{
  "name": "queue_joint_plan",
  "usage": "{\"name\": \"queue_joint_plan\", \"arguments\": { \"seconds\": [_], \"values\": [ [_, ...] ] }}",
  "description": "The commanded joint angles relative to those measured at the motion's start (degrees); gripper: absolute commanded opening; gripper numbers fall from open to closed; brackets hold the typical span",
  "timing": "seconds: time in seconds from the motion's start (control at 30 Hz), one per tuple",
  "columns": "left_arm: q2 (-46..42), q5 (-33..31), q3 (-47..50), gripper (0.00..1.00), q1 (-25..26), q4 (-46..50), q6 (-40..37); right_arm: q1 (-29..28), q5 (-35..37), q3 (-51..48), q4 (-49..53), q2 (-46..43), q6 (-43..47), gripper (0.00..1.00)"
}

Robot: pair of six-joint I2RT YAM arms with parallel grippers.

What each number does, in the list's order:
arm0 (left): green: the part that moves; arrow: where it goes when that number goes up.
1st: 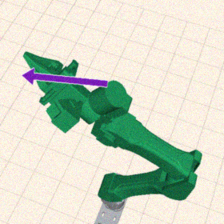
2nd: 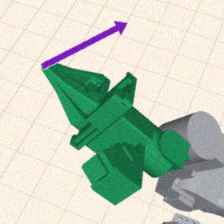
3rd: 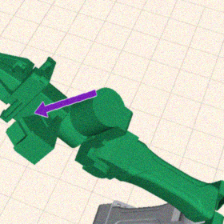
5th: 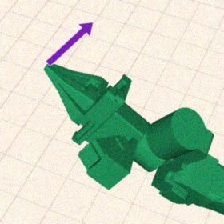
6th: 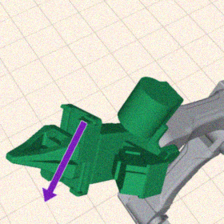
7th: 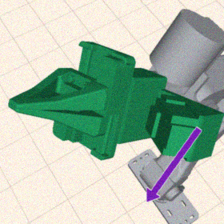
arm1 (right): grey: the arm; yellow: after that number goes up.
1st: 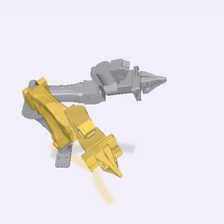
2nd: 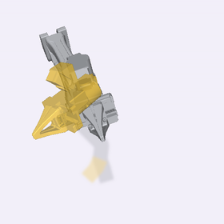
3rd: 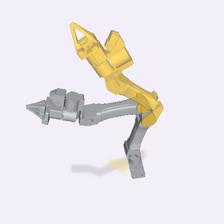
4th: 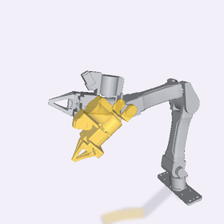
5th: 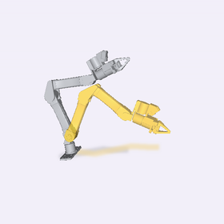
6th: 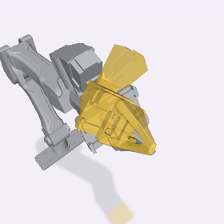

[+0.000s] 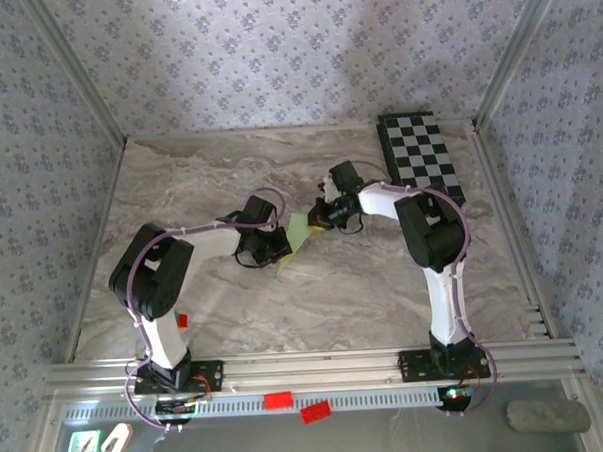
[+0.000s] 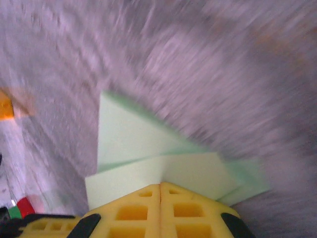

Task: Fold a paper plane with a square sheet of paper (pick it up from the middle)
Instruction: Fold the wing for the fifth time at the center of the table.

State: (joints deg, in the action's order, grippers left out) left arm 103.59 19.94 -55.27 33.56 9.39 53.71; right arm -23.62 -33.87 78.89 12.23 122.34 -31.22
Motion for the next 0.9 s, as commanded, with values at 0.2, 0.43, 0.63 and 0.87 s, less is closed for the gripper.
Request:
{"name": "queue_joint_plan", "arguments": {
  "seconds": [0.2,0.43,0.63,0.87],
  "values": [
    [1.88,-2.41,1.75,0.00,0.63,11.06,-0.82,6.48,10.75,6.27,3.81,1.40,2.78,0.06],
    [1.44,-1.75,-1.89,0.00,0.72,10.91,-3.02,3.87,7.83,1.33,3.57,-7.71,2.02,0.08],
    [0.53,-0.38,-4.10,0.03,0.57,8.82,-3.38,-2.77,4.75,-2.15,2.58,-7.90,-1.47,0.08],
    [0.36,0.70,-3.54,0.04,0.37,6.89,-3.59,-6.87,2.03,-1.46,1.32,-2.75,-3.31,0.07]
  ]
}}
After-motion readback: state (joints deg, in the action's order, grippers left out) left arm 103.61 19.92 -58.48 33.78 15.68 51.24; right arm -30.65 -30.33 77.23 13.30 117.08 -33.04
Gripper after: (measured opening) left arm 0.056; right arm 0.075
